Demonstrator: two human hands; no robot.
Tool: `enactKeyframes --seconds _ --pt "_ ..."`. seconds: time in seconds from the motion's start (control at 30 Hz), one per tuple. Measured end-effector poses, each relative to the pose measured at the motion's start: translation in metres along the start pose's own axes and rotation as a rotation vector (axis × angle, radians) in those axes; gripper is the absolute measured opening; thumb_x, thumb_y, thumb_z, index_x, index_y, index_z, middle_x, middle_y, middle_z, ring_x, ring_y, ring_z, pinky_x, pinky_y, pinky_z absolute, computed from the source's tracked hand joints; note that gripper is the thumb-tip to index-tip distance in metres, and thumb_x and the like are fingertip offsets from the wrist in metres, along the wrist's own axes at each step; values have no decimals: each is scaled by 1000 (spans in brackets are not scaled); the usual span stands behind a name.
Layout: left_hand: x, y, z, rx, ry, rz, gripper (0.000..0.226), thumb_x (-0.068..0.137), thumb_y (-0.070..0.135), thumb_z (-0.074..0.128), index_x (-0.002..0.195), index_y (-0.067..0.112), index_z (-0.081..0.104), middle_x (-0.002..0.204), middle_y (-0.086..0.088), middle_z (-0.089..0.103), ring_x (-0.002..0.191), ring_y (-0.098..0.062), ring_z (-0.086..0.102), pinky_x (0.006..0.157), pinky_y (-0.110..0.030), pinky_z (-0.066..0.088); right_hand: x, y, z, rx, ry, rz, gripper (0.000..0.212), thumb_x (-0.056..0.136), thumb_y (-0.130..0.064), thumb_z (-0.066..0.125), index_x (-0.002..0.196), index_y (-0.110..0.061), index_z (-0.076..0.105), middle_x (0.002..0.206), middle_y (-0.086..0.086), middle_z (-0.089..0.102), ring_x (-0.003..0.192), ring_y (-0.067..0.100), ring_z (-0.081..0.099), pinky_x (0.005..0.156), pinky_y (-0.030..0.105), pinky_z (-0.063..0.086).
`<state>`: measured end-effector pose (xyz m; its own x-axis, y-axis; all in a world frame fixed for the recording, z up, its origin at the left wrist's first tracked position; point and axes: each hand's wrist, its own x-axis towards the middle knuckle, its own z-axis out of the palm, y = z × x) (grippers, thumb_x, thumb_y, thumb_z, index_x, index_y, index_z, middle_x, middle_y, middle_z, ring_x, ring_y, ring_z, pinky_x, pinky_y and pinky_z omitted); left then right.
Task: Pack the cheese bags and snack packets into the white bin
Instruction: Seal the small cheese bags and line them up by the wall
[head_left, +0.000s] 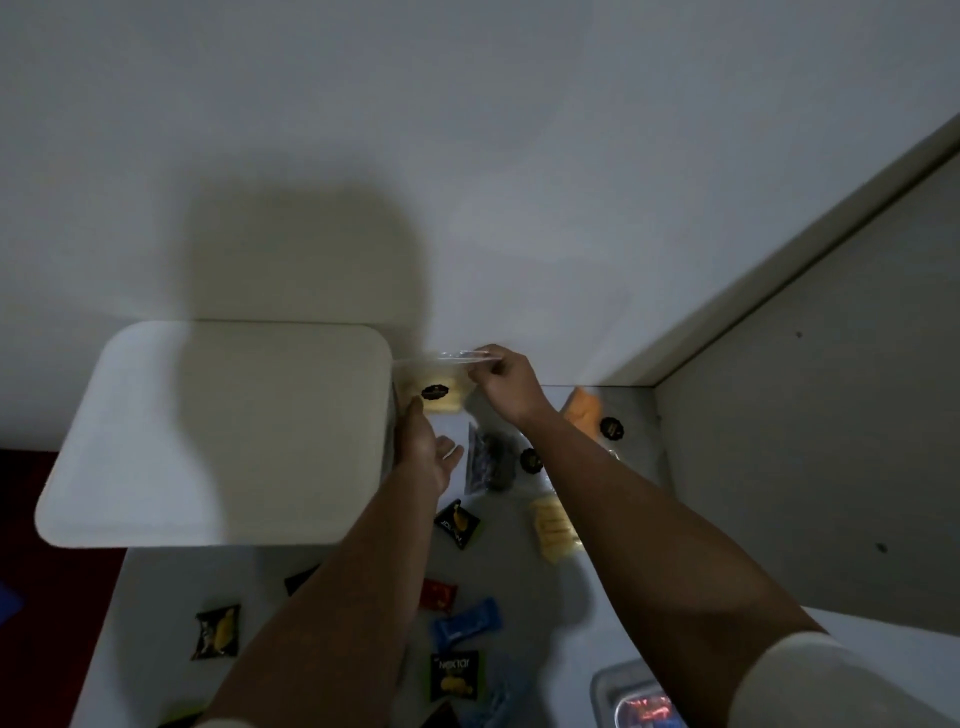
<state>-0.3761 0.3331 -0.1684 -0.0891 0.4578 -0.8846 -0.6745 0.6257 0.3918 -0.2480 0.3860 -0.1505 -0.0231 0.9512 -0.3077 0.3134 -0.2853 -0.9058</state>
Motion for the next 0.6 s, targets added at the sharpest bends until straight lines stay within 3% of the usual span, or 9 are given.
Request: enactKeyframes --seconds 0.13,0.23,0.3,0.37,0.43,0.53,0.6 --pt "-4 -4 0 66 -23 15 68 104 44 51 160 15 27 161 -18 34 142 -34 46 113 -48 44 -6 18 -6 -85 47 81 26 91 -9 66 116 -13 67 106 0 69 98 16 64 85 24 48" --pt "-12 -9 2 230 -30 65 47 106 33 49 149 16 43 149 -12 45 134 -31 53 110 -48 47 -18 28 -20 -147 141 91 32 91 -5 63 122 -12 67 117 4 71 107 18 65 95 28 51" --pt "-21 -13 5 409 -54 107 31 105 29 48 134 17 54 130 -6 53 125 -28 55 104 -45 49 -34 34 -37 -189 226 85 32 92 -4 59 121 -15 68 113 1 72 103 17 67 96 30 53" --pt "-25 -18 9 645 -64 178 12 104 23 50 105 18 60 106 -1 57 111 -25 55 96 -41 49 -52 43 -54 -249 312 103 31 92 -7 57 119 -18 68 108 0 72 98 17 68 90 30 54" --pt "-23 -26 10 871 -99 248 13 101 22 55 91 18 62 98 -3 60 102 -26 56 93 -40 50 -69 54 -71 -318 372 161 24 94 -17 56 113 -20 70 104 3 74 95 22 69 79 30 53" --pt "-9 -45 6 1052 -176 297 23 96 28 64 111 13 73 106 -11 73 101 -30 68 94 -41 56 -89 72 -93 -478 352 302 20 94 -26 54 100 -17 70 97 7 73 91 28 69 71 28 45" --pt "-5 -56 3 1117 -190 306 27 98 22 61 122 15 71 113 -13 73 103 -29 69 96 -41 56 -99 85 -100 -567 280 378 18 93 -28 56 93 -15 68 91 6 70 88 27 68 69 28 44"
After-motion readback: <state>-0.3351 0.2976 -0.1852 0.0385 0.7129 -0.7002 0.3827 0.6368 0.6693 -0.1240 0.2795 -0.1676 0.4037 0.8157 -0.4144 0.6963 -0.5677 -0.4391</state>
